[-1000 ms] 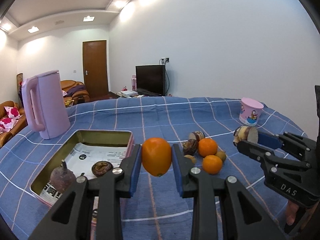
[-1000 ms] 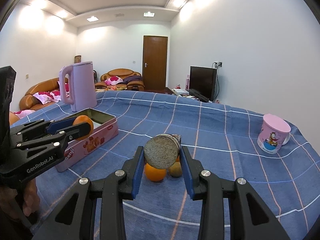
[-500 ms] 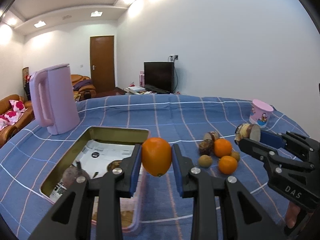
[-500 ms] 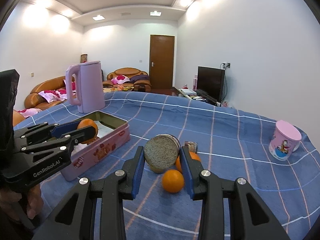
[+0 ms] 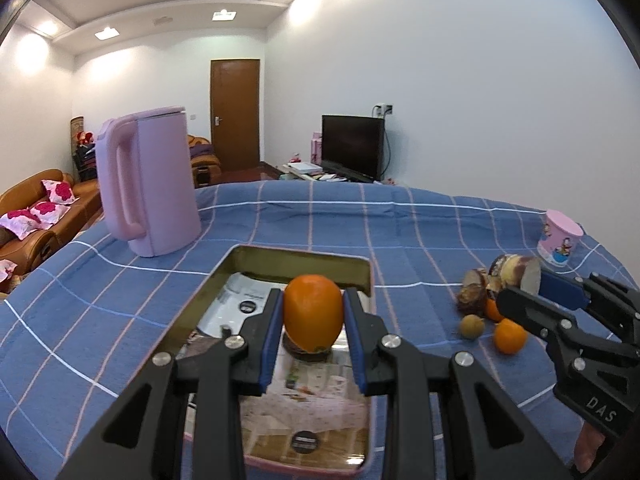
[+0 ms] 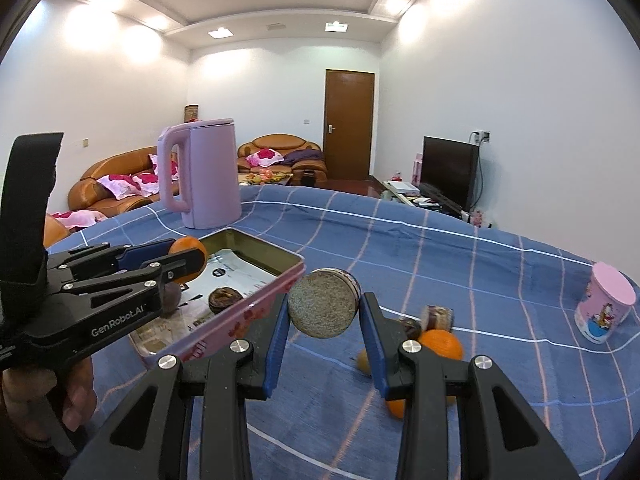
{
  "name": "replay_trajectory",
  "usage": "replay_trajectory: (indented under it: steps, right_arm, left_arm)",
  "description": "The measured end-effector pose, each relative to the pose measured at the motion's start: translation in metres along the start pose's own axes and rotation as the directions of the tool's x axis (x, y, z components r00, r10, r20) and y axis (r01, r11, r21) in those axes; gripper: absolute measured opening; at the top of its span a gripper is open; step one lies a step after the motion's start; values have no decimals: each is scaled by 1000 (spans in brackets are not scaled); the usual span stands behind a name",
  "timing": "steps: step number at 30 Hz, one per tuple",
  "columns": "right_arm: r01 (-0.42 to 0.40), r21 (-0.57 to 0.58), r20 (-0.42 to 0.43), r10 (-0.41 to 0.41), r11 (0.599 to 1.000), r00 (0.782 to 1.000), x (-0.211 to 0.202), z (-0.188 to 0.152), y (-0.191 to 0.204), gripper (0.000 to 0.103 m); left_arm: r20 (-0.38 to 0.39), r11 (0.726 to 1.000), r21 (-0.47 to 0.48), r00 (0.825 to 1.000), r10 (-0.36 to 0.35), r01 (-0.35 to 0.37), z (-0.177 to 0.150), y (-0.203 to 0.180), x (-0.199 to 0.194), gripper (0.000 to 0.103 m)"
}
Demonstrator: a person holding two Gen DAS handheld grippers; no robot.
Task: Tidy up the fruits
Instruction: 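Carry the orange over the tin with the left tool while the right tool lowers the jar into it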
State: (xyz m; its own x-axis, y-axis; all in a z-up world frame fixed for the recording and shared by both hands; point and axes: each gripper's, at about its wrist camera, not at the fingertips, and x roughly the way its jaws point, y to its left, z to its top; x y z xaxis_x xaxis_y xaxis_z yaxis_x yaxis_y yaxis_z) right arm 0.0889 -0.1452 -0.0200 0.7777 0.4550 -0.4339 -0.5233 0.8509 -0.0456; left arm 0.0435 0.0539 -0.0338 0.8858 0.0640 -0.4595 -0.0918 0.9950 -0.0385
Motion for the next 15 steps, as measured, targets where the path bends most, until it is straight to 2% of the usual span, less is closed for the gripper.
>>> replay_trajectory:
  steps: [15]
  right_arm:
    - [-79,-41,-21,78,996,997,25,13,33,38]
  left_arm:
    - [-28,999,-9,998,49,-49,9,30,12,31]
